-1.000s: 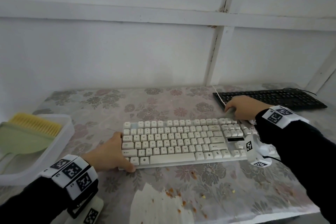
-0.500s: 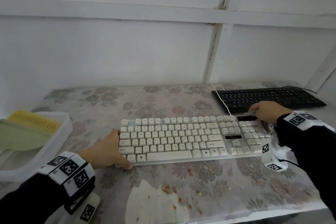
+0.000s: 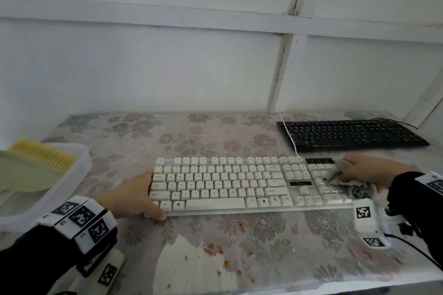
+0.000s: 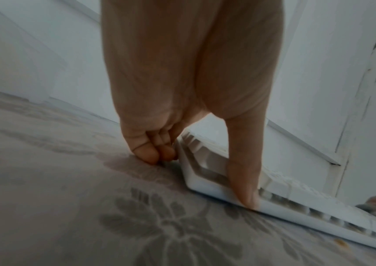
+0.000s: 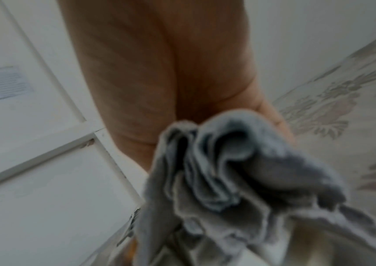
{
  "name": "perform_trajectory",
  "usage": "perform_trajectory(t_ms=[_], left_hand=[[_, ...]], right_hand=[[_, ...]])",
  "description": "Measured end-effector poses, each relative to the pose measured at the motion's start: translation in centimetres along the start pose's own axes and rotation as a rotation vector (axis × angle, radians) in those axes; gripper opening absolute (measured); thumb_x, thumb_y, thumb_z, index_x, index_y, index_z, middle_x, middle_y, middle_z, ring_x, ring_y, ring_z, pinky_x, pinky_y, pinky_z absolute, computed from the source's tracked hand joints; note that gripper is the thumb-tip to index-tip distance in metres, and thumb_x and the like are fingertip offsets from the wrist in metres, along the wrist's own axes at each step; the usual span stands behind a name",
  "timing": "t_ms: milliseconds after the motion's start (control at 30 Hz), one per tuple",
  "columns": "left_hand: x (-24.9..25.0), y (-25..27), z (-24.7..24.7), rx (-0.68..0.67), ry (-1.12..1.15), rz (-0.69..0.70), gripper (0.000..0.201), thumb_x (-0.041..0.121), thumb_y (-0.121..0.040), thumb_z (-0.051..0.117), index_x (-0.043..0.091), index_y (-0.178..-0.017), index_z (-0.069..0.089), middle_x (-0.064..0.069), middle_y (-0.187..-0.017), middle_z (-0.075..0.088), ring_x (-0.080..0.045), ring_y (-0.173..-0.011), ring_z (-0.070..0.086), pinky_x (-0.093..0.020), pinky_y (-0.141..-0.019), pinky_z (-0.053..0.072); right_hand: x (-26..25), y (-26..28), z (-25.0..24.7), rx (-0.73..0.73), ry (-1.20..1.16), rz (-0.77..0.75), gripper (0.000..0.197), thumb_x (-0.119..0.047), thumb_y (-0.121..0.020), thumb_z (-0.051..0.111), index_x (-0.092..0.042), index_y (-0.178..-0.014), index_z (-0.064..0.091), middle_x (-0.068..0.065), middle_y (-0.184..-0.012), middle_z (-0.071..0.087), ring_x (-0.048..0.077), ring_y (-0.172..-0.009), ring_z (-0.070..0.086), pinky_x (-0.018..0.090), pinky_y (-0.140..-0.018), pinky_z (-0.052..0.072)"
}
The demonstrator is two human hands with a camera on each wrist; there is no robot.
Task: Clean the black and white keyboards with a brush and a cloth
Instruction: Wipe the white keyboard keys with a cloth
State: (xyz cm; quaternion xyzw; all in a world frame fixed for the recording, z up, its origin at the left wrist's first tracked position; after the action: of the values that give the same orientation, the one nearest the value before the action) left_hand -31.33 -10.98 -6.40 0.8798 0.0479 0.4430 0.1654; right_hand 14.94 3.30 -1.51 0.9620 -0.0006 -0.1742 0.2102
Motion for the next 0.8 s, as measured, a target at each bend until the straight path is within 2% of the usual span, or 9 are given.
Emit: perform_trajectory(t_ms=[33, 133, 233, 367, 467, 567, 700, 733, 800], left_hand=[[0.1, 0.0, 0.1, -0.006, -0.002, -0.002, 0.097, 0.025, -0.035, 0.09, 0.026, -0.123, 0.05, 0.007, -0.115, 0.068, -0.01, -0.108, 0.063, -0.039, -0.097, 0.05], [0.3, 0.0, 0.0, 0.001, -0.016, -0.009, 0.083, 0.016, -0.039, 0.089, 0.028, -0.114, 0.055, 0.011, -0.106, 0.071, -0.007, -0.104, 0.064, -0.03, -0.094, 0.05], [0.4, 0.0, -0.1, 0.0, -0.065, -0.021, 0.081, 0.024, -0.037, 0.089, 0.03, -0.111, 0.057, 0.011, -0.108, 0.07, -0.007, -0.105, 0.063, -0.034, -0.099, 0.048], [0.5, 0.2, -0.1, -0.005, -0.134, -0.05, 0.085, 0.032, -0.038, 0.088, 0.029, -0.117, 0.057, 0.011, -0.114, 0.068, -0.008, -0.108, 0.061, -0.036, -0.103, 0.044], [0.4, 0.0, -0.3, 0.001, -0.225, -0.094, 0.074, 0.022, -0.052, 0.091, 0.027, -0.117, 0.056, 0.012, -0.113, 0.066, -0.006, -0.105, 0.06, -0.028, -0.099, 0.044], [0.2, -0.2, -0.4, 0.004, -0.32, -0.135, 0.072, 0.027, -0.056, 0.09, 0.027, -0.119, 0.055, 0.01, -0.116, 0.063, -0.008, -0.105, 0.059, -0.027, -0.097, 0.046], [0.4, 0.2, -0.5, -0.009, -0.501, -0.197, 0.073, 0.044, -0.066, 0.082, 0.031, -0.12, 0.036, 0.002, -0.125, 0.034, -0.015, -0.109, 0.042, -0.028, -0.103, 0.039], [0.4, 0.2, -0.5, -0.01, -0.507, -0.209, 0.083, 0.049, -0.066, 0.081, 0.029, -0.13, 0.033, -0.001, -0.13, 0.03, -0.017, -0.113, 0.041, -0.03, -0.104, 0.038], [0.4, 0.1, -0.6, -0.011, -0.494, -0.211, 0.102, 0.057, -0.064, 0.077, 0.023, -0.144, 0.023, -0.003, -0.139, 0.026, -0.021, -0.123, 0.039, -0.034, -0.106, 0.037]], right_hand=[[0.2, 0.2, 0.1, 0.015, -0.025, -0.004, 0.013, -0.002, -0.083, 0.061, -0.014, -0.088, 0.066, 0.007, -0.085, 0.074, 0.03, -0.08, 0.068, 0.042, -0.078, 0.056], [0.8, 1.2, -0.2, 0.079, -0.099, 0.01, 0.023, 0.01, -0.079, 0.06, -0.01, -0.091, 0.06, 0.011, -0.079, 0.067, 0.028, -0.072, 0.063, 0.03, -0.063, 0.051], [1.9, 1.9, -0.6, 0.062, -0.185, 0.052, 0.039, 0.02, -0.072, 0.052, -0.01, -0.094, 0.066, 0.02, -0.087, 0.069, 0.034, -0.076, 0.064, 0.043, -0.071, 0.055], [0.3, 3.0, -2.7, 0.232, -0.214, -0.007, 0.034, 0.011, -0.08, 0.05, -0.014, -0.094, 0.069, 0.015, -0.079, 0.069, 0.032, -0.072, 0.063, 0.039, -0.068, 0.053], [-4.2, 4.0, -2.6, 0.294, -0.208, -0.108, 0.017, -0.01, -0.087, 0.056, -0.022, -0.092, 0.067, 0.009, -0.078, 0.07, 0.028, -0.068, 0.065, 0.035, -0.066, 0.053], [-9.6, 4.0, -0.8, 0.223, -0.155, -0.199, 0.025, -0.008, -0.084, 0.056, -0.027, -0.095, 0.065, 0.004, -0.087, 0.07, 0.025, -0.076, 0.067, 0.032, -0.069, 0.054], [-19.1, 4.5, 2.3, 0.174, -0.029, -0.389, 0.022, -0.011, -0.089, 0.051, -0.023, -0.106, 0.059, -0.003, -0.09, 0.06, 0.006, -0.067, 0.056, 0.013, -0.047, 0.045], [-21.5, 4.7, 3.4, 0.166, -0.007, -0.435, 0.022, -0.009, -0.09, 0.05, -0.02, -0.106, 0.059, -0.002, -0.092, 0.06, 0.009, -0.069, 0.057, 0.014, -0.05, 0.048], [-25.4, 4.9, 5.7, 0.164, 0.053, -0.506, 0.023, -0.007, -0.09, 0.049, -0.018, -0.108, 0.059, 0.004, -0.103, 0.058, 0.017, -0.077, 0.06, 0.027, -0.07, 0.056]])
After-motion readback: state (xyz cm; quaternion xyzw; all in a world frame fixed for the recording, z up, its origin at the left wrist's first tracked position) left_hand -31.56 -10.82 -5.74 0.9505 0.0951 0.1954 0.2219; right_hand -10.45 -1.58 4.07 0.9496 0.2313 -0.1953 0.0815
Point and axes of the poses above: each hand's wrist, its own y-axis away from the middle knuckle, its own z-axis out of the palm, x = y × z, the point moved 8 cm from there along -y, towards the middle knuckle
